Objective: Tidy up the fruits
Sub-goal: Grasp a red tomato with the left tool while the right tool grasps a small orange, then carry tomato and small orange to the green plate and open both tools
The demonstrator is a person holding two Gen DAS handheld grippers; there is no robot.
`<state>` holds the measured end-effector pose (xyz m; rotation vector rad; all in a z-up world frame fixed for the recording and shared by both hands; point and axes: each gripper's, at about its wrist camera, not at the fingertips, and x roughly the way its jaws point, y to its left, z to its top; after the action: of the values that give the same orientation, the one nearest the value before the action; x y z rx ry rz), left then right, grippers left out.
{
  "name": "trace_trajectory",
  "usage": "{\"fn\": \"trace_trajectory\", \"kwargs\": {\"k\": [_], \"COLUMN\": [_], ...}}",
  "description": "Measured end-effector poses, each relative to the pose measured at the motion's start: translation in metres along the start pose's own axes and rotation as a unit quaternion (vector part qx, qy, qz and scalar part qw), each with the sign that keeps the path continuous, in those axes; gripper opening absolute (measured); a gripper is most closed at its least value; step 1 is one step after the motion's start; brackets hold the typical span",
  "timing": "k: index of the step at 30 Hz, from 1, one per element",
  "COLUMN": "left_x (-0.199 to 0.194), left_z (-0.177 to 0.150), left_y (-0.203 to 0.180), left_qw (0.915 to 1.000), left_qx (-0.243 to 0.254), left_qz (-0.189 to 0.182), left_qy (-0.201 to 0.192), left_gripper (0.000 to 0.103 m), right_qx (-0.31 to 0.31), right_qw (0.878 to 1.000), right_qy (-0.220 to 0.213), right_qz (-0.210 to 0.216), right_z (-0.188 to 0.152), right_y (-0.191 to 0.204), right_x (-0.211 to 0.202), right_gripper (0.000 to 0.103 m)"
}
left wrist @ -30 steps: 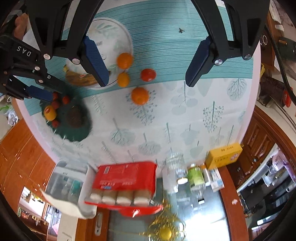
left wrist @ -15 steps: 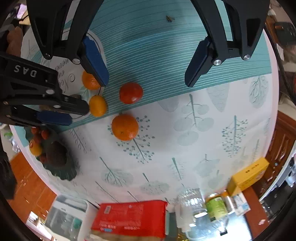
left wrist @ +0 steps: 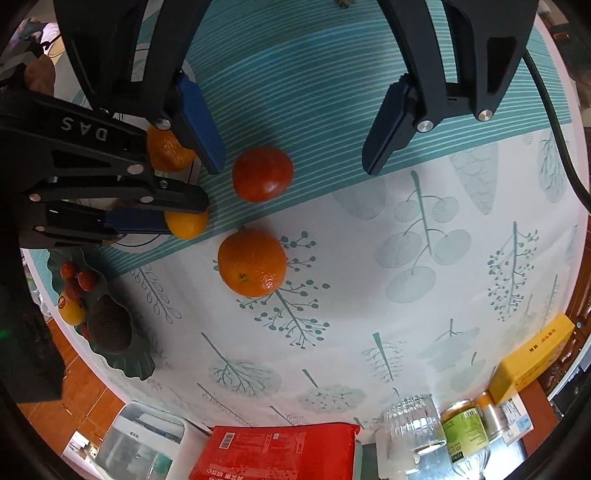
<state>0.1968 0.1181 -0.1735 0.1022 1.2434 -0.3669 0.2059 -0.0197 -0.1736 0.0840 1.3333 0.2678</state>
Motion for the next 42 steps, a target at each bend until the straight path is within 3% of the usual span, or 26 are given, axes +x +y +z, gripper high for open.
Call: {"fn": "trace_trajectory", "kwargs": {"k": [11, 14, 22, 30, 42], "left_x": [0.019, 0.019, 0.014, -0.019, -0.08], "left_z": [0.004, 0.004, 0.003, 0.002, -0.005], "left_y": [-0.009, -0.01, -0.01, -0.016, -0.07], "left_qw": [0.9999, 0.9999, 1.0, 0.9997, 0.9978], "left_qx": [0.005, 0.005, 0.0, -0.005, 0.015], "left_qz": [-0.007, -0.006, 0.007, 0.015, 0.017], "left_qy": [0.011, 0.011, 0.006, -0.019, -0.062], "left_gripper": [0.049, 0.036, 0.035, 0.035, 0.035], "right_qx": [0.024, 0.021, 0.021, 0.017, 0.022], "right_qw": [1.0, 1.0, 0.999, 0.998, 0.995], "right_qy": [-0.017, -0.021, -0.031, -0.057, -0.096], "right_qz": [-0.003, -0.003, 0.002, 0.003, 0.007], "right_z": [-0.002, -0.001, -0.005, -0.017, -0.056], "right_y": [-0.017, -0.016, -0.015, -0.013, -0.028], "right_x": [-0.008, -0.008, -0.017, -0.045, -0.1], "right_gripper": [0.031, 0.031, 0.031, 0.031, 0.031]}}
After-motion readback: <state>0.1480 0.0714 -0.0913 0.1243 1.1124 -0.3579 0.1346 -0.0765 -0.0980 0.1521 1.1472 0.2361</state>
